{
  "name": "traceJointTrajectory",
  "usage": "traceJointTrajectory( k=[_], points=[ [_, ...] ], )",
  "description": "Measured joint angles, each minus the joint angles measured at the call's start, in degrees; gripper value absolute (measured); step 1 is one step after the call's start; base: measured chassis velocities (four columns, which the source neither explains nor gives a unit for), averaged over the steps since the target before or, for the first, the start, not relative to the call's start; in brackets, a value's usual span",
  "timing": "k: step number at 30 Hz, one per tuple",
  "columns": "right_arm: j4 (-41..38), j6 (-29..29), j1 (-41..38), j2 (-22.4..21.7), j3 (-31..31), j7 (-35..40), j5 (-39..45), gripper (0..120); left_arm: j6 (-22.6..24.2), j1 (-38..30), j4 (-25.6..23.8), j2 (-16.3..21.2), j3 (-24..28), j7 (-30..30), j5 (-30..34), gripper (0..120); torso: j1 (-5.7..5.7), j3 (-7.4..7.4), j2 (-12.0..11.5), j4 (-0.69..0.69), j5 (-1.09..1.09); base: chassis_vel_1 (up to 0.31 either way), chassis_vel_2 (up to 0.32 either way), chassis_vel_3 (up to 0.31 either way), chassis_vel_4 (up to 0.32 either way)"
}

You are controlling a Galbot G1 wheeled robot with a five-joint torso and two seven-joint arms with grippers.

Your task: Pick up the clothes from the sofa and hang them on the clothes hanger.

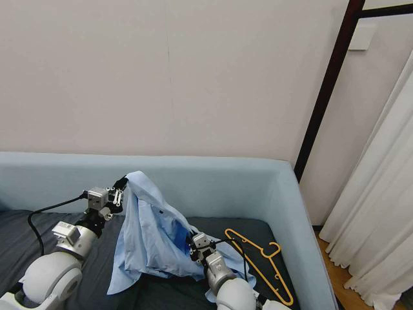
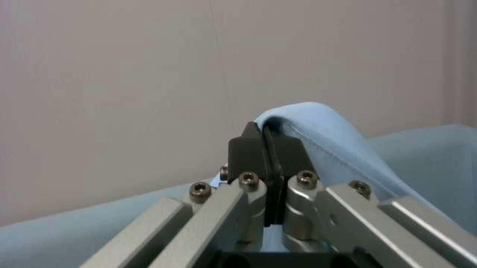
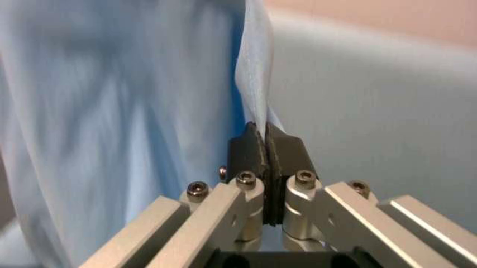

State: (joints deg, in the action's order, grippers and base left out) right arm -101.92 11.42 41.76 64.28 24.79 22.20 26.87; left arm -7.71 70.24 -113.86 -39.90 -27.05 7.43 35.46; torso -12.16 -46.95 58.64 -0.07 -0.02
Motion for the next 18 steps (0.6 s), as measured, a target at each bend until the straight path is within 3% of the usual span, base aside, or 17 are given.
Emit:
traceJointTrajectory(
  k=[3, 5, 9, 10, 15, 18],
  points=[
    [-2.9, -5.1, -2.3, -2.7, -4.1, -9.7, 2.4, 0, -1.5, -0.5, -0.1, -0.2, 0.0, -0.5, 1.0, 0, 0.00, 0.00, 0.0, 0.01, 0.01, 0.000, 0.000, 0.000, 0.000],
    [-3.9, -6.2, -3.2, -3.7, -5.3, -12.0, 3.3, 0, -2.0, -0.7, -0.2, -0.2, -0.1, -0.7, 1.4, 0, 0.00, 0.00, 0.0, 0.01, 0.00, 0.000, 0.000, 0.000, 0.000],
    [-9.0, -7.7, -8.0, -11.1, -10.1, -21.0, 10.1, 0, -3.6, -2.3, -0.6, 0.4, -0.3, -1.5, 3.2, 0, 0.00, 0.00, 0.0, 0.02, -0.01, 0.000, 0.000, 0.000, 0.000],
    [-9.0, -7.7, -8.0, -11.1, -10.1, -21.0, 10.1, 0, -3.6, -2.3, -0.6, 0.4, -0.3, -1.5, 3.2, 0, 0.00, 0.00, 0.0, 0.02, -0.01, 0.000, 0.000, 0.000, 0.000],
    [-12.4, -7.0, -15.7, -21.4, -12.3, -25.4, 17.0, 0, -4.3, -7.1, -1.2, 2.3, -1.0, -1.7, 6.7, 0, 0.00, 0.00, 0.0, -0.02, 0.01, 0.000, 0.000, 0.000, 0.000],
    [-13.8, -6.1, -19.5, -23.7, -13.6, -25.2, 20.5, 0, -4.3, -9.0, -1.9, 3.2, -1.5, -1.7, 8.2, 0, 0.00, 0.00, 0.0, -0.01, -0.01, 0.000, 0.000, 0.000, 0.000]
  ],
)
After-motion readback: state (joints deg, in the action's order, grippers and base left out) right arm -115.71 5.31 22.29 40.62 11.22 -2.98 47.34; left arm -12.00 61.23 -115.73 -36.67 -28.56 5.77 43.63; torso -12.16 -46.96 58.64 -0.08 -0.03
